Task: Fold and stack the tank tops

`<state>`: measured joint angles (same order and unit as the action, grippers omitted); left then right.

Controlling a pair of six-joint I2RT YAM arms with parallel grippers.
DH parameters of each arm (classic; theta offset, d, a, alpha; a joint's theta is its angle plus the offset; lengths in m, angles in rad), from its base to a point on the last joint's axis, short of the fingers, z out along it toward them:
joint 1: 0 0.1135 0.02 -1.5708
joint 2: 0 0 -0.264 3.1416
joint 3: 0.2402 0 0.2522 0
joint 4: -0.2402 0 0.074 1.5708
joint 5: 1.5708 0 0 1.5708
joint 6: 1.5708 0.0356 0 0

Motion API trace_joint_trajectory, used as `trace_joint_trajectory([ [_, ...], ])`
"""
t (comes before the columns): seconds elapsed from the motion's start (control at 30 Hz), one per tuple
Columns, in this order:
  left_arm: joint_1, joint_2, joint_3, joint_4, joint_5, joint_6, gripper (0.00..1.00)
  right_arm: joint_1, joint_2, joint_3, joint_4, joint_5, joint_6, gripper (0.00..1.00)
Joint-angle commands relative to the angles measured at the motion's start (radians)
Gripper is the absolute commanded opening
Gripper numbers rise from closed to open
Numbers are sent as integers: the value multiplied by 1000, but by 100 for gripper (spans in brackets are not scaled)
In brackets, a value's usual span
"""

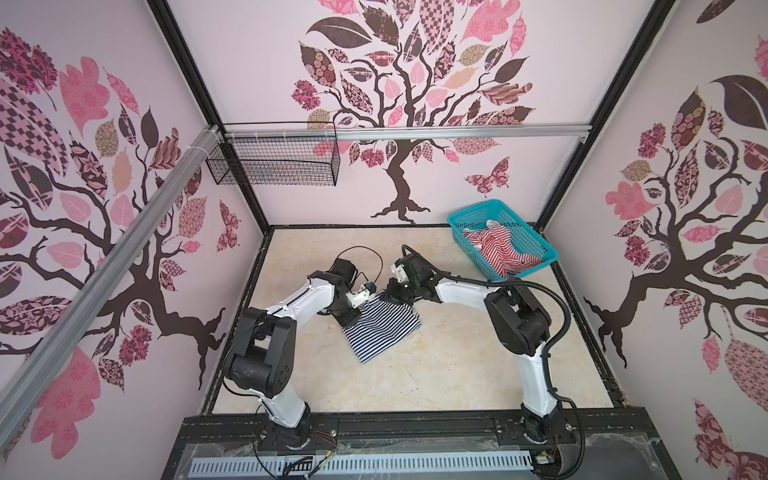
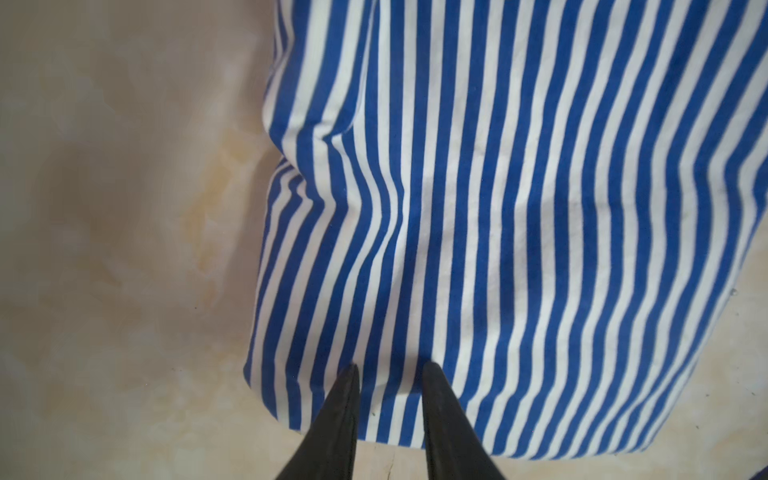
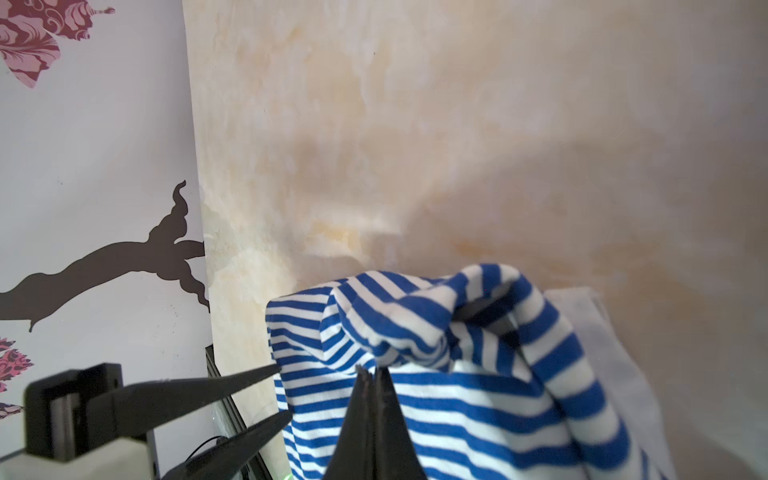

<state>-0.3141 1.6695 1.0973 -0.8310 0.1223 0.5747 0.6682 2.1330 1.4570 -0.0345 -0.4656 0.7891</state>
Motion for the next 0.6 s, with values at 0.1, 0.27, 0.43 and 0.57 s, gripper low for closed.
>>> trace_joint_trajectory([
  [0.1, -3, 65, -18, 21, -85, 2, 29, -32, 117, 85, -1, 2, 46, 2],
  [0.27, -3, 103, -21, 43, -135, -2, 29, -76, 168, 107, -4, 32, 57, 2],
  [0.43, -3, 153, -11, 62, -212, -11, 29, -104, 229, 162, -1, -29, 55, 11],
  [0.57, -4, 180, 16, 73, -301, -44, 29, -115, 198, 129, 86, -65, 91, 27],
])
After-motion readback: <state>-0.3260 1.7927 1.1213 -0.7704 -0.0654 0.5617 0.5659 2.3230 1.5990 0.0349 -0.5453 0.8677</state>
